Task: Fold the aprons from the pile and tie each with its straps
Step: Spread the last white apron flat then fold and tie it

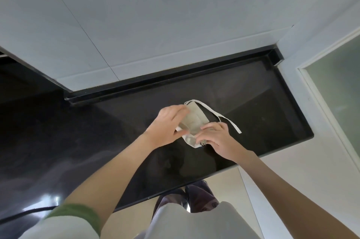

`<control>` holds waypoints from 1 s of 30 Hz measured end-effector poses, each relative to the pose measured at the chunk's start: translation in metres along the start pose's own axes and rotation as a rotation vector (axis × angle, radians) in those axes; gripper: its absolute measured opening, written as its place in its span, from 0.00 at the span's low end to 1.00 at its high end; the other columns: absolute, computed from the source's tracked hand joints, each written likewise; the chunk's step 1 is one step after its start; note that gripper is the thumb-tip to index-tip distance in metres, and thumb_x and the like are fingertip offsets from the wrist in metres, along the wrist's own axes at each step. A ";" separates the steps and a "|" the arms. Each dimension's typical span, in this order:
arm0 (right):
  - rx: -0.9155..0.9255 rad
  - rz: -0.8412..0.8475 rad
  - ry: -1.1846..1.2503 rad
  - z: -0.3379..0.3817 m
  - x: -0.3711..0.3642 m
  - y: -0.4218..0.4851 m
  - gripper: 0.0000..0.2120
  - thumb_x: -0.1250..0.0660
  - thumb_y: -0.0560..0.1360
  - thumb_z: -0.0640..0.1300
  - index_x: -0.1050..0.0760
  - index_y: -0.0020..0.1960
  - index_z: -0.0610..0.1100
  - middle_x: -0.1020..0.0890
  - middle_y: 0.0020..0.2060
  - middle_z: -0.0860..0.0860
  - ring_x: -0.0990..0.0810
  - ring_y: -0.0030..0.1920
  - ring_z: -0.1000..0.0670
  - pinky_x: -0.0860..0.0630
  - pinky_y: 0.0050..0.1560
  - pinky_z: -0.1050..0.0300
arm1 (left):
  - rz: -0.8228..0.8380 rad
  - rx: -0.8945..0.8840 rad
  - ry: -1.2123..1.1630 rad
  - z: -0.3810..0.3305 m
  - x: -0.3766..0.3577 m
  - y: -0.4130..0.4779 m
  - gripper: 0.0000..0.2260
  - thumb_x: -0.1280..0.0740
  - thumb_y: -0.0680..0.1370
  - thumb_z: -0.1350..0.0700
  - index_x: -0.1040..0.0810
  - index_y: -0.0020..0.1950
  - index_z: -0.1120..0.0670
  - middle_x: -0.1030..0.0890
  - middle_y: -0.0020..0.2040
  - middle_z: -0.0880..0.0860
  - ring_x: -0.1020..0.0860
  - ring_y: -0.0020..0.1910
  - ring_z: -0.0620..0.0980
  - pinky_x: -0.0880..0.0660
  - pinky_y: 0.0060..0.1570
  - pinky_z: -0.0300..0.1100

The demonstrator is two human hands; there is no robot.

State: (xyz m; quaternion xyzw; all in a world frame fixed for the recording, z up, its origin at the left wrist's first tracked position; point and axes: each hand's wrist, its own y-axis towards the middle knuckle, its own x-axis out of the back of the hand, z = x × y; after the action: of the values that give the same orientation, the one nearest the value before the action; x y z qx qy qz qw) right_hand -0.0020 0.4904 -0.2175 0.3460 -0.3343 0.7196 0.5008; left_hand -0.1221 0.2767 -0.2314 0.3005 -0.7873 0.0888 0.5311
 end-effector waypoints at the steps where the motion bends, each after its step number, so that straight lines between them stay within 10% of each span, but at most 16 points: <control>1: 0.006 -0.032 -0.050 -0.005 0.003 -0.002 0.18 0.47 0.77 0.38 0.23 0.47 0.56 0.20 0.53 0.61 0.31 0.62 0.57 0.44 0.61 0.55 | 0.057 -0.157 0.093 0.008 -0.003 -0.003 0.24 0.31 0.74 0.44 0.24 0.65 0.55 0.25 0.67 0.54 0.30 0.67 0.52 0.32 0.66 0.51; 5: -0.067 -0.038 -0.138 -0.018 0.012 -0.009 0.19 0.49 0.69 0.36 0.24 0.42 0.54 0.21 0.55 0.59 0.32 0.64 0.55 0.47 0.63 0.54 | 0.169 -0.203 0.213 0.012 -0.014 -0.003 0.18 0.23 0.68 0.49 0.18 0.55 0.53 0.19 0.56 0.51 0.20 0.55 0.52 0.24 0.58 0.46; 9: -0.074 -0.091 -0.209 -0.010 0.007 -0.007 0.06 0.41 0.72 0.42 0.26 0.44 0.50 0.22 0.47 0.57 0.25 0.53 0.52 0.40 0.59 0.54 | 0.164 -0.087 0.080 0.001 -0.017 0.003 0.12 0.40 0.75 0.46 0.22 0.45 0.52 0.23 0.45 0.48 0.23 0.44 0.50 0.32 0.48 0.41; 13: -0.165 -0.126 -0.218 -0.004 -0.009 0.001 0.08 0.28 0.72 0.47 0.27 0.44 0.46 0.21 0.41 0.53 0.21 0.44 0.48 0.35 0.46 0.54 | 0.321 0.064 -0.046 -0.001 -0.014 0.012 0.11 0.40 0.81 0.51 0.20 0.54 0.55 0.23 0.52 0.50 0.29 0.56 0.50 0.37 0.55 0.42; 20: -0.421 -0.023 0.021 -0.002 -0.010 0.011 0.06 0.38 0.78 0.40 0.33 0.44 0.48 0.30 0.40 0.59 0.31 0.52 0.53 0.47 0.52 0.57 | 0.419 0.239 0.079 -0.015 -0.019 0.017 0.13 0.47 0.84 0.52 0.26 0.61 0.55 0.26 0.60 0.49 0.32 0.63 0.51 0.38 0.60 0.43; 25: -0.516 -0.083 0.247 0.000 -0.009 0.010 0.08 0.38 0.77 0.35 0.34 0.47 0.48 0.32 0.37 0.56 0.32 0.46 0.54 0.47 0.57 0.58 | 0.060 0.229 0.312 -0.034 -0.021 0.010 0.08 0.33 0.69 0.65 0.29 0.45 0.58 0.24 0.40 0.53 0.28 0.39 0.54 0.31 0.44 0.46; 30: -0.580 -0.096 0.299 0.008 -0.008 0.014 0.13 0.43 0.75 0.33 0.35 0.40 0.51 0.33 0.37 0.56 0.33 0.44 0.55 0.46 0.52 0.56 | 0.109 0.050 0.378 -0.056 -0.032 -0.006 0.10 0.30 0.65 0.65 0.24 0.44 0.57 0.23 0.38 0.53 0.25 0.38 0.52 0.25 0.43 0.44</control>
State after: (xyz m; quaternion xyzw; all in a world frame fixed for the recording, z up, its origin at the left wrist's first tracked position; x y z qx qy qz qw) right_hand -0.0125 0.4762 -0.2220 0.0950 -0.4312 0.6129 0.6553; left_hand -0.0665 0.3094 -0.2380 0.2485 -0.6861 0.1918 0.6563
